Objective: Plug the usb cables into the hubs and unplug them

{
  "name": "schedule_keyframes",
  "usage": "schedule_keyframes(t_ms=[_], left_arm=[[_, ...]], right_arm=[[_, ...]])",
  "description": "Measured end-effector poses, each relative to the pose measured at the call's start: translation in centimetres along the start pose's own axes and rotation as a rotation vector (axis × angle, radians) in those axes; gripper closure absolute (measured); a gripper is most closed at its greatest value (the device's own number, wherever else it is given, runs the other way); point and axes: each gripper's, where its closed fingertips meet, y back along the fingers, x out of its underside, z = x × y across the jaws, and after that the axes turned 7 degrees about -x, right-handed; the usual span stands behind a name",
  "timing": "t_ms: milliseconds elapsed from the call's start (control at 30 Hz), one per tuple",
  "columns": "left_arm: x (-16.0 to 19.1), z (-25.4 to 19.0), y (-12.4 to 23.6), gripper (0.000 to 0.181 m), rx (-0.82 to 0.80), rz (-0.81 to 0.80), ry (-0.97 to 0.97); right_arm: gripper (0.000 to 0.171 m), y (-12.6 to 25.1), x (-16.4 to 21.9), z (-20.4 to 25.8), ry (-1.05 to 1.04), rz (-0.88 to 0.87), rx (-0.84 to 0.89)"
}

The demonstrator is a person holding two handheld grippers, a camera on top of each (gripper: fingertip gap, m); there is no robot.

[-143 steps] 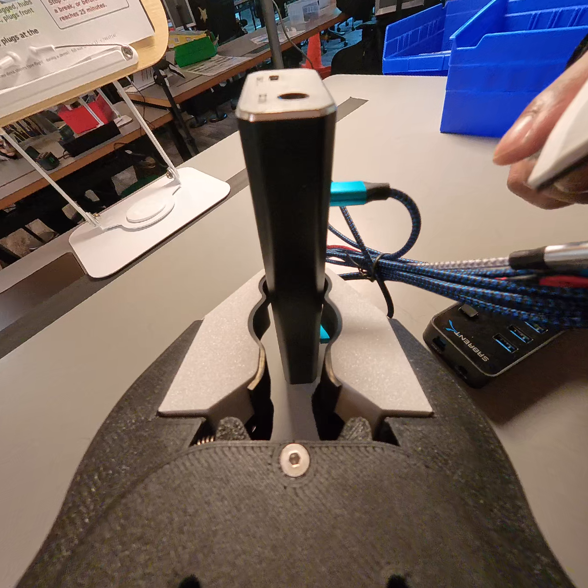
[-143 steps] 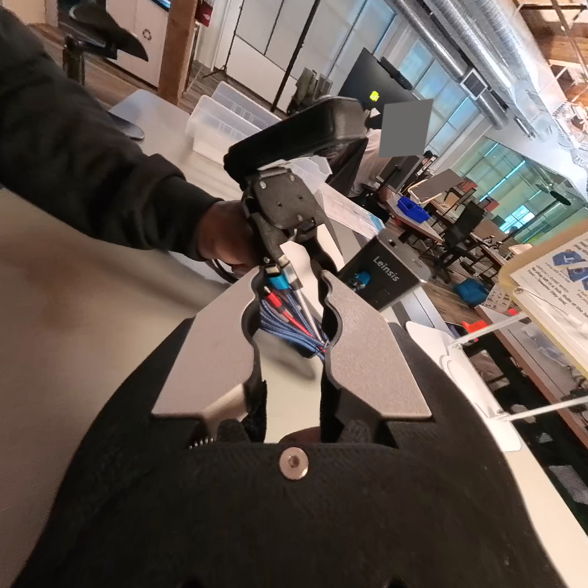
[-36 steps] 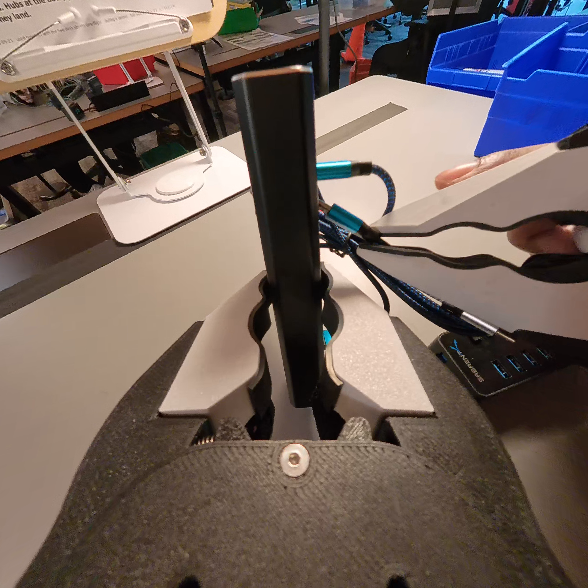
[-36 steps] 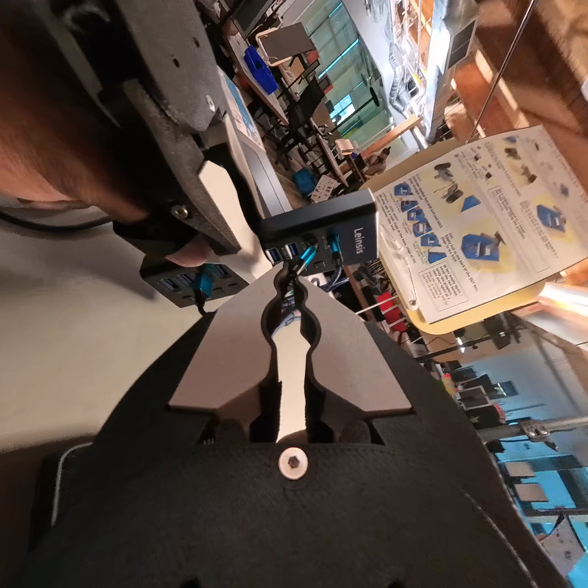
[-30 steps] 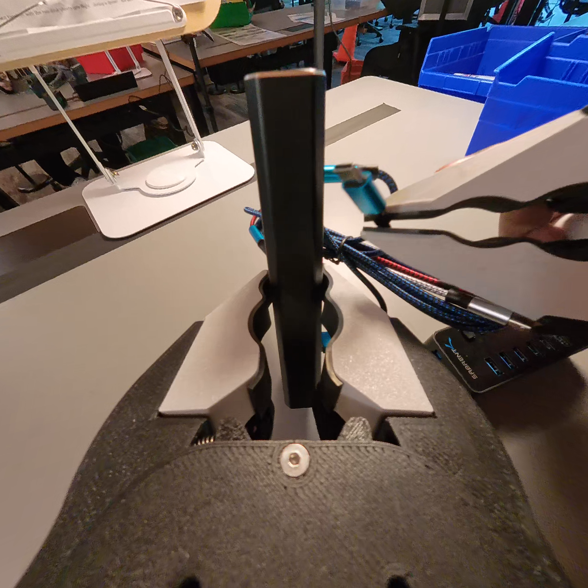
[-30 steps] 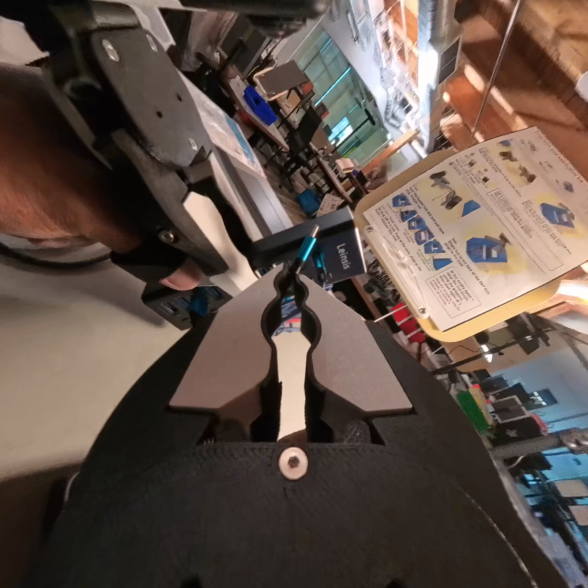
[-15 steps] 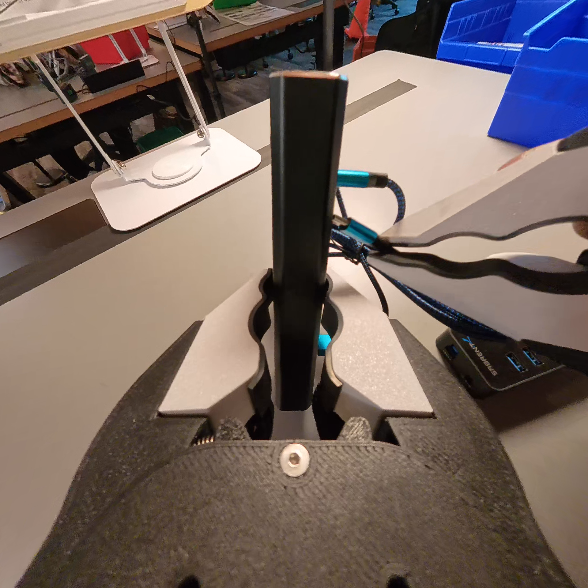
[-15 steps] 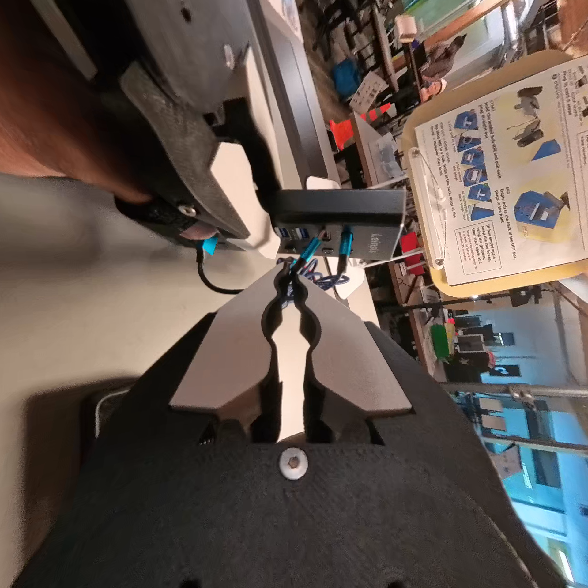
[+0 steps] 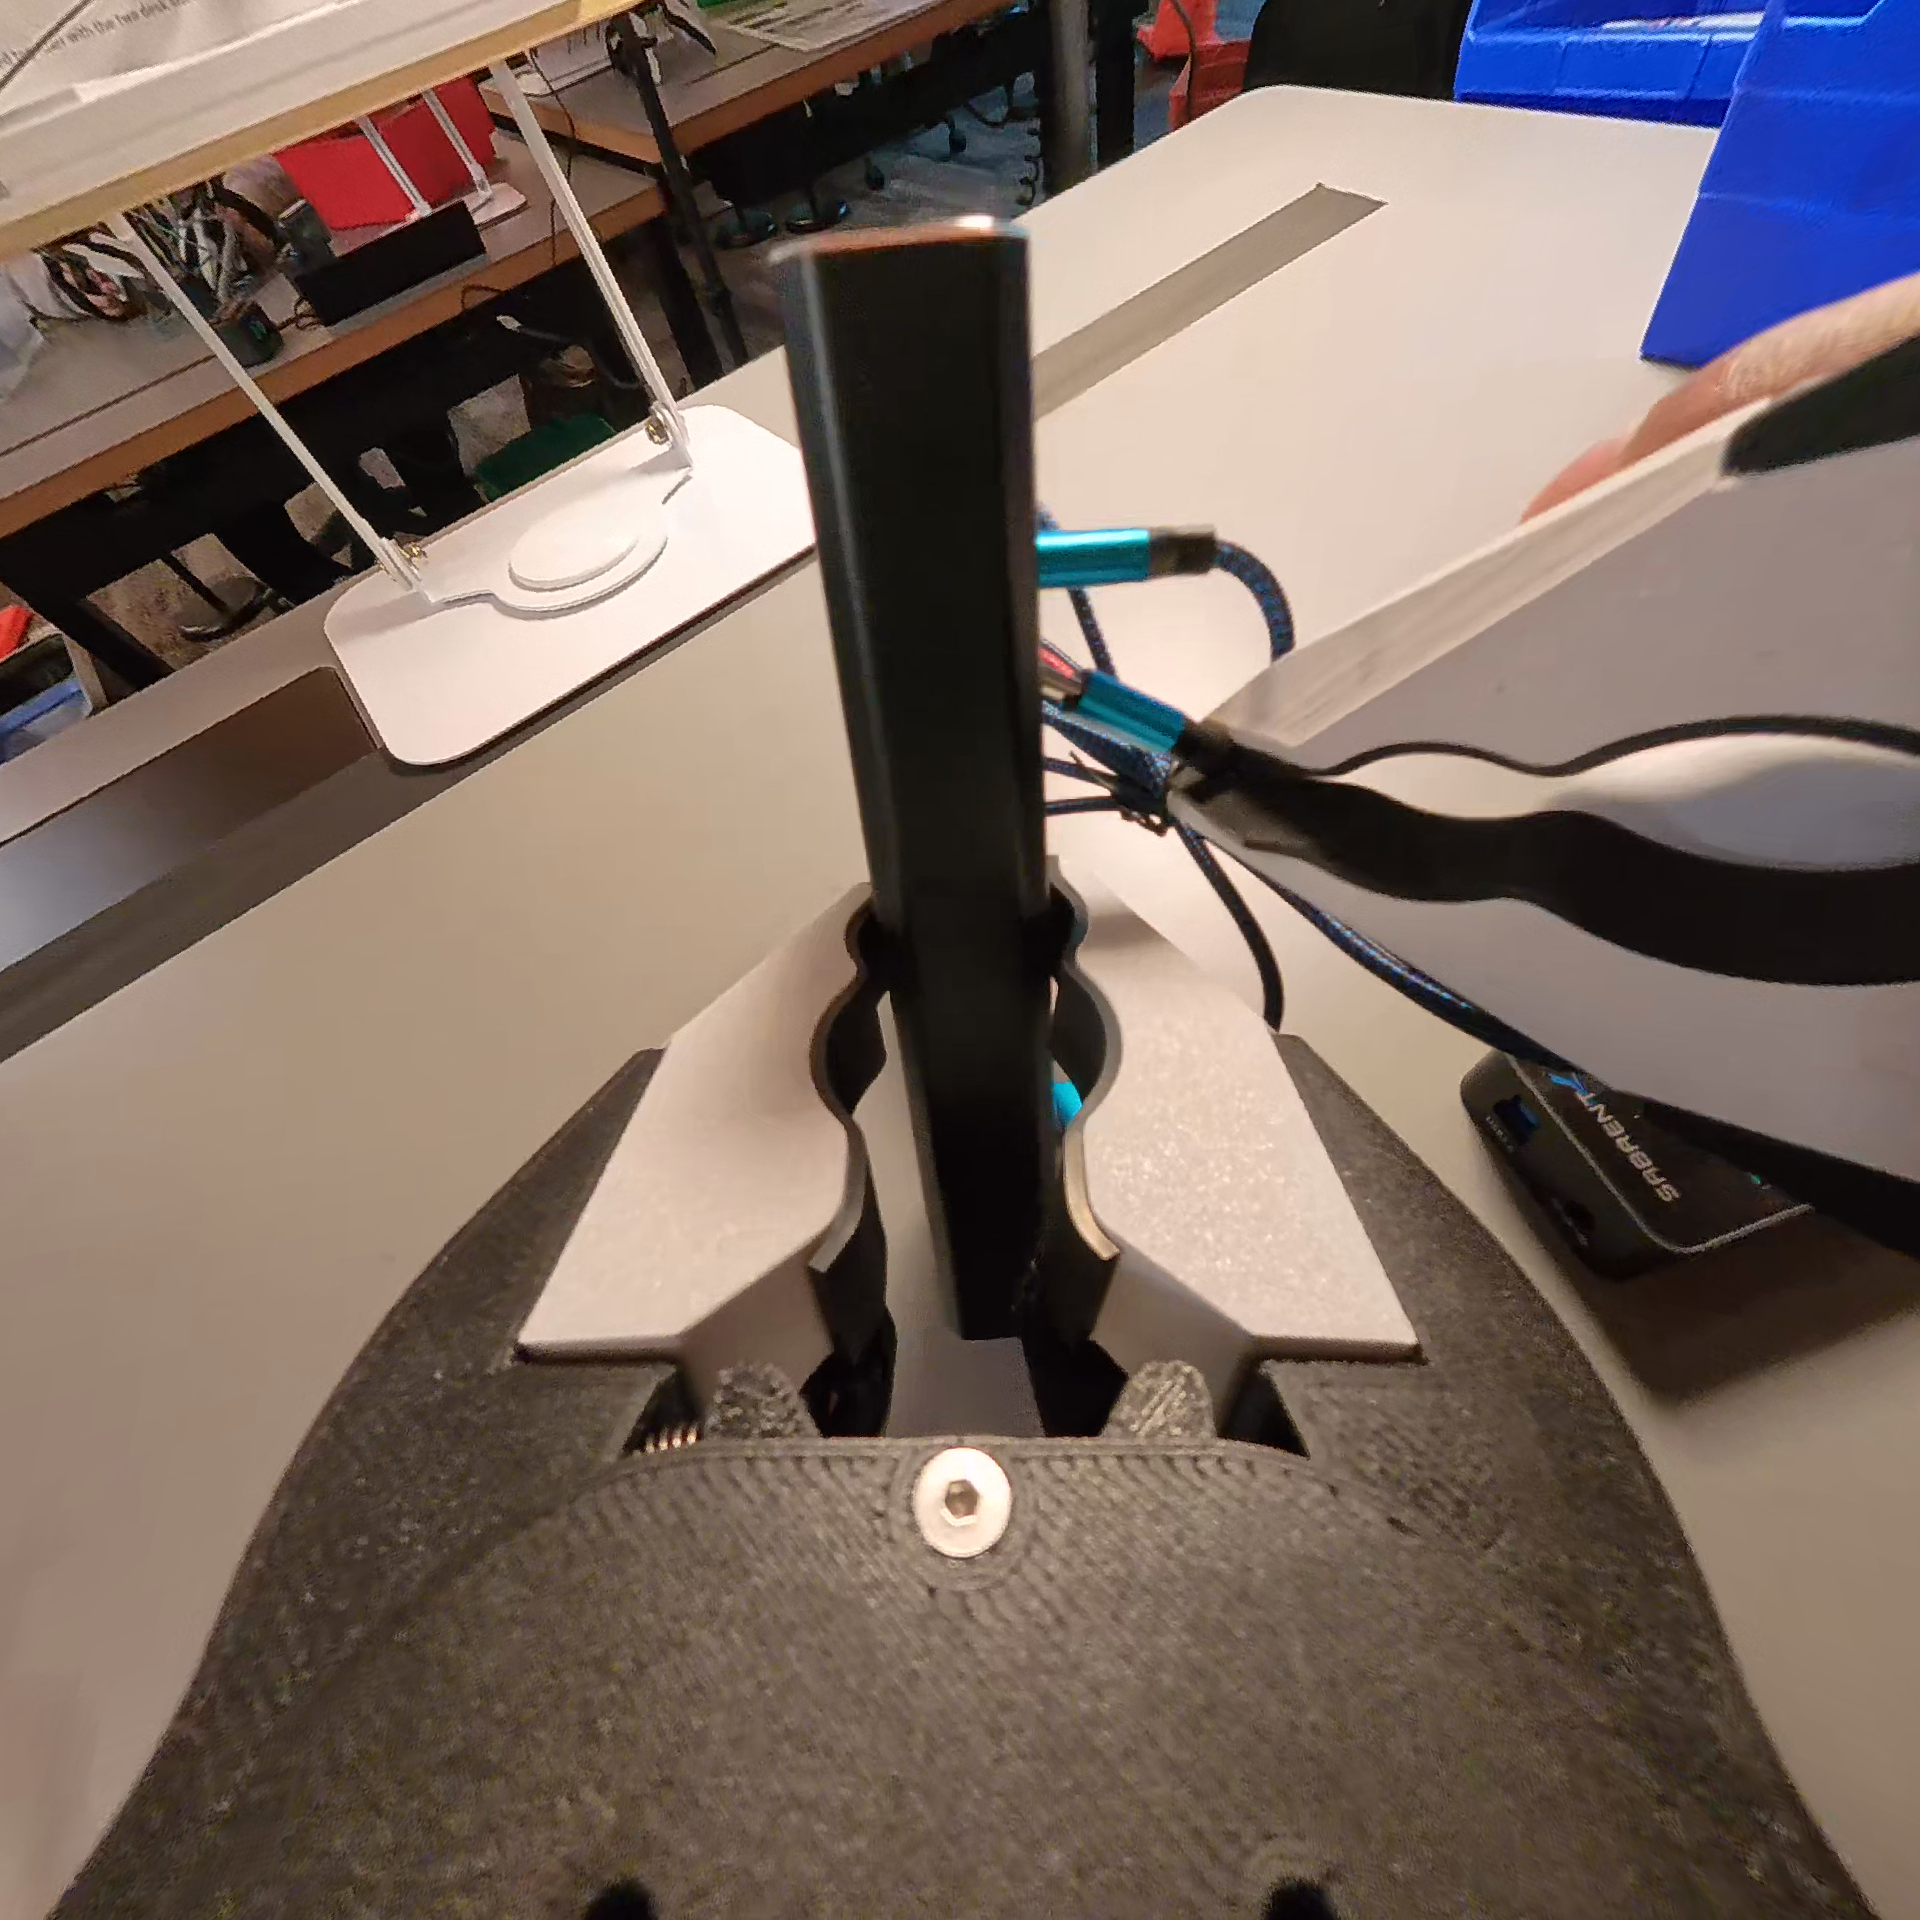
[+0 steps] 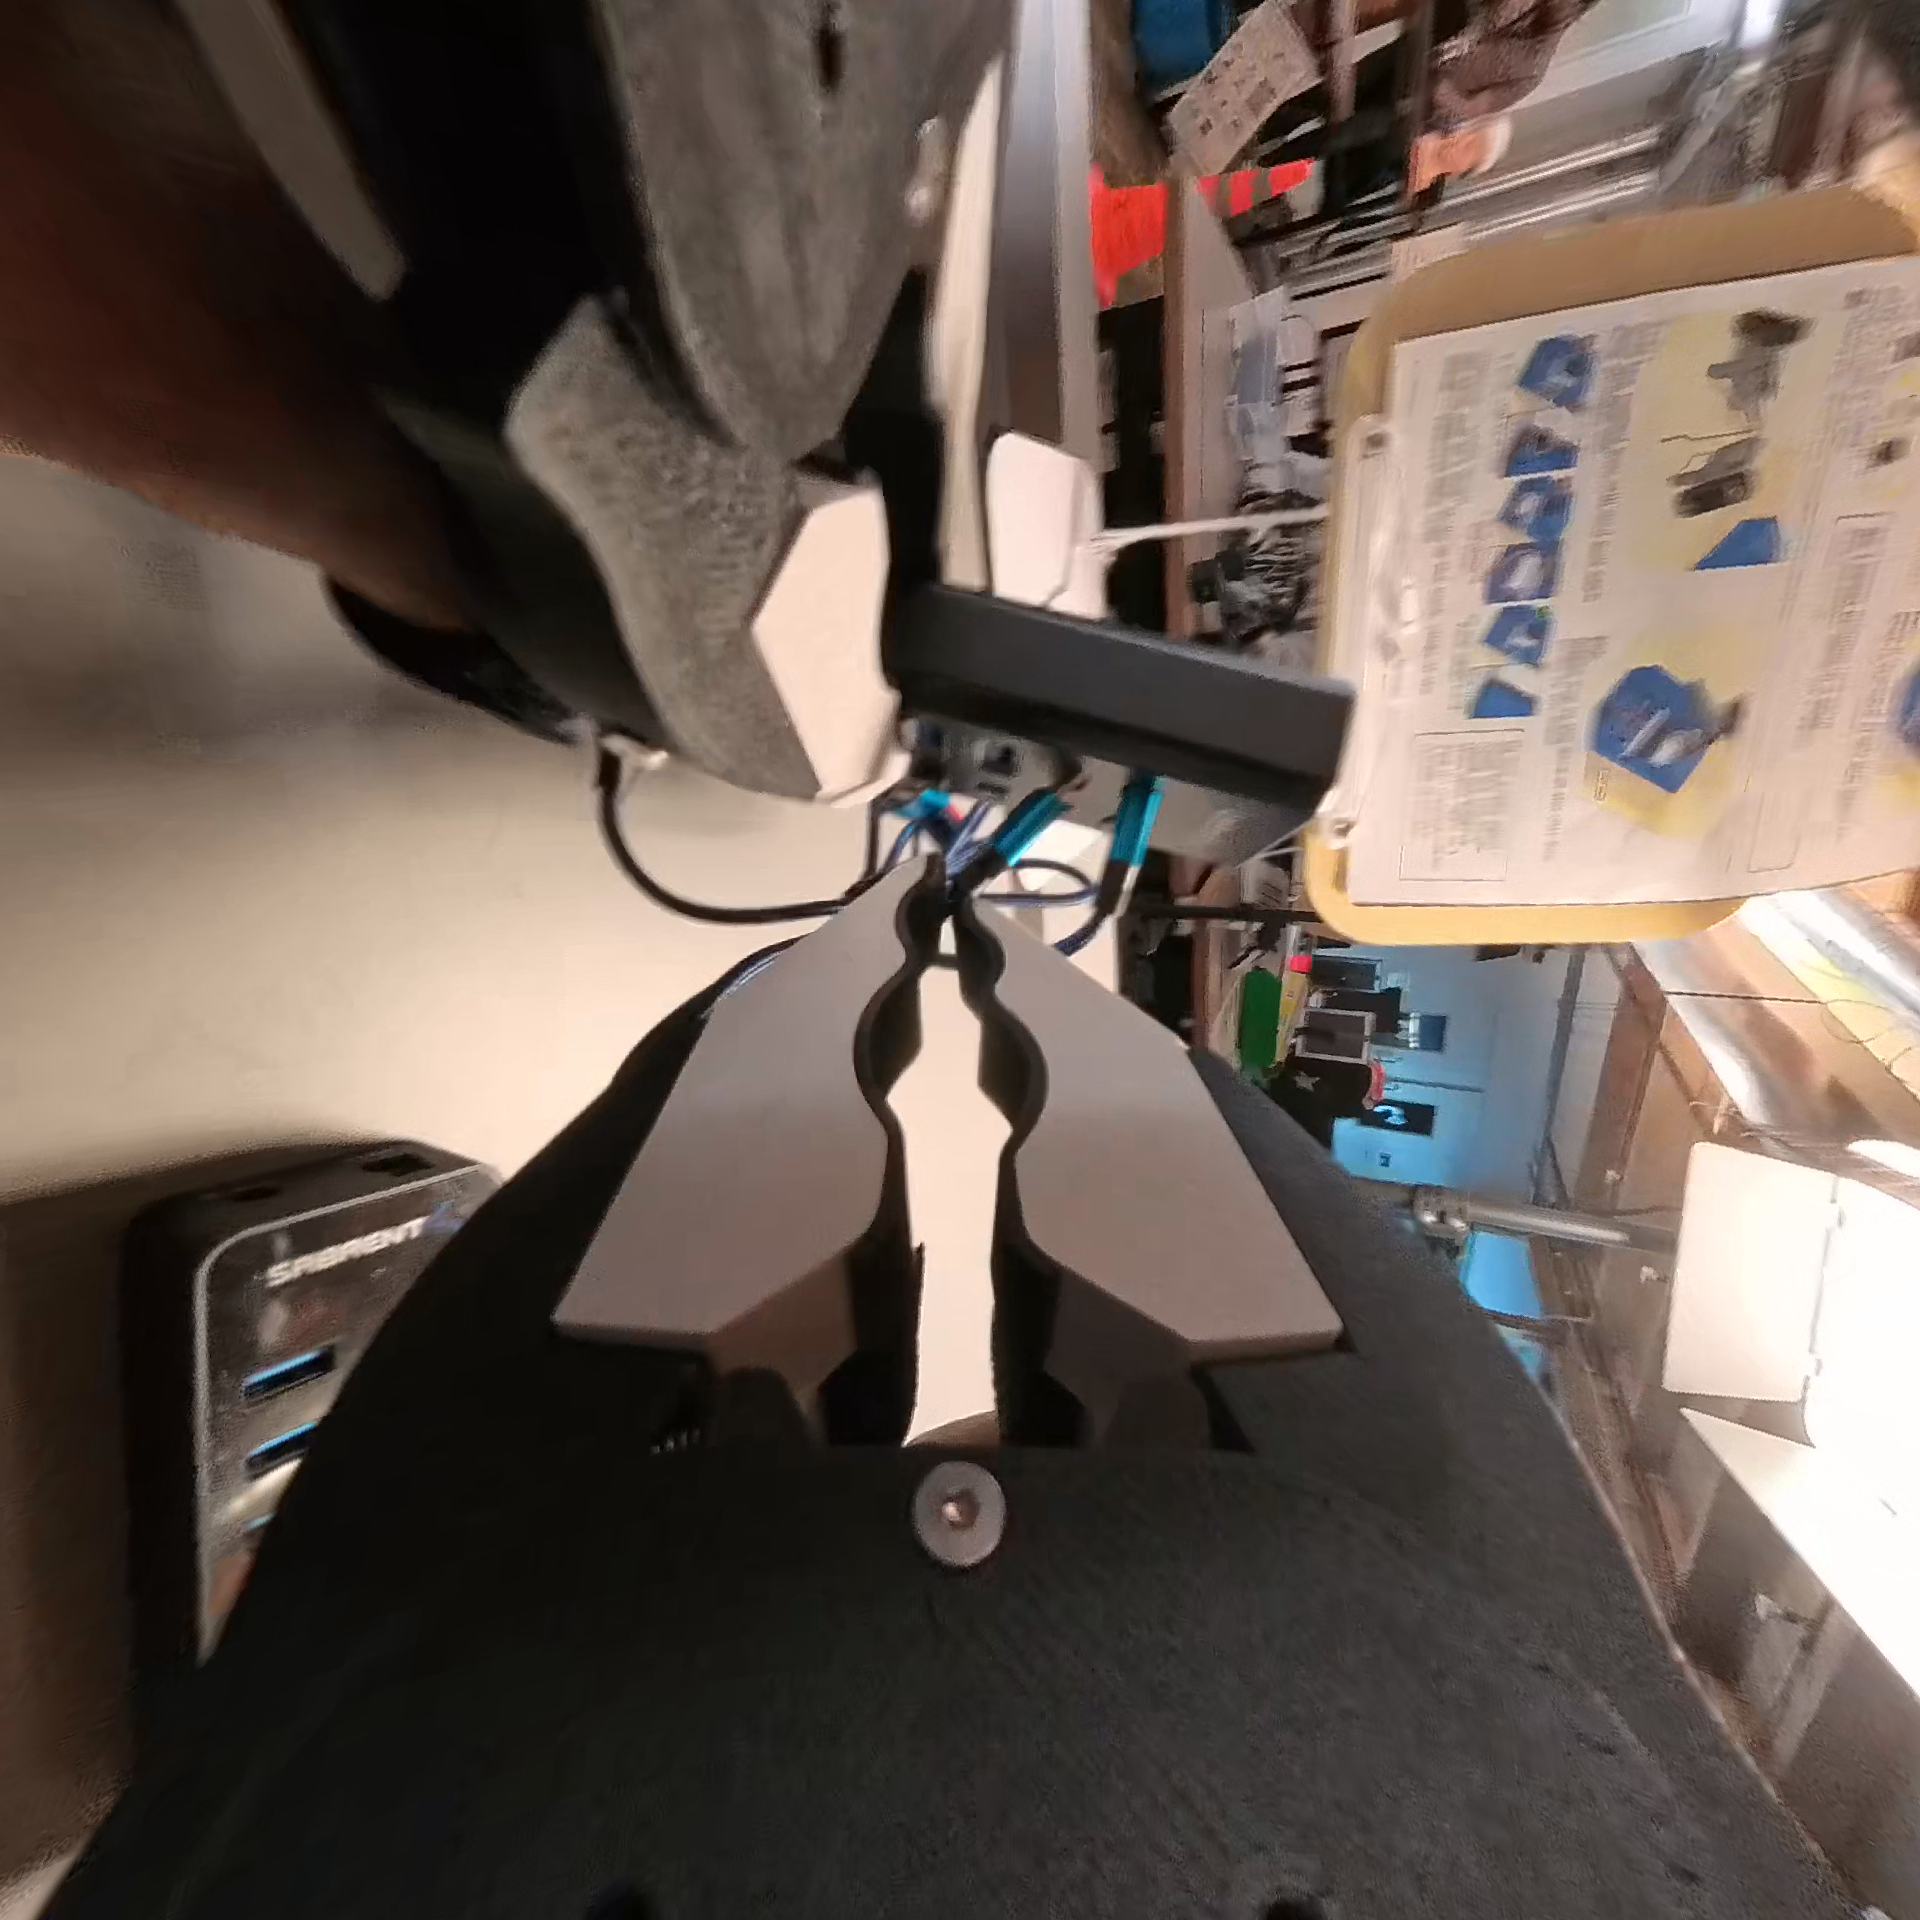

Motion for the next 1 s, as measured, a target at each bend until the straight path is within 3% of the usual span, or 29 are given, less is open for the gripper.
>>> schedule_keyframes(t_ms=[33,767,1000], left_arm=[[-0.1,0.0,0.0,0.151,0.001,-0.002,0.008],[-0.8,1.5,0.6,0.15,0.009,-0.046,0.079],[-0.7,1.4,0.6,0.151,0.039,-0.045,0.09]], right_arm=[[0.17,0.0,-0.1,-0.1,0.011,0.001,0.0],[0.17,0.5,-2.0,-2.2,0.189,-0.221,0.302],[0.171,0.7,-2.4,-2.0,0.23,-0.315,0.288]])
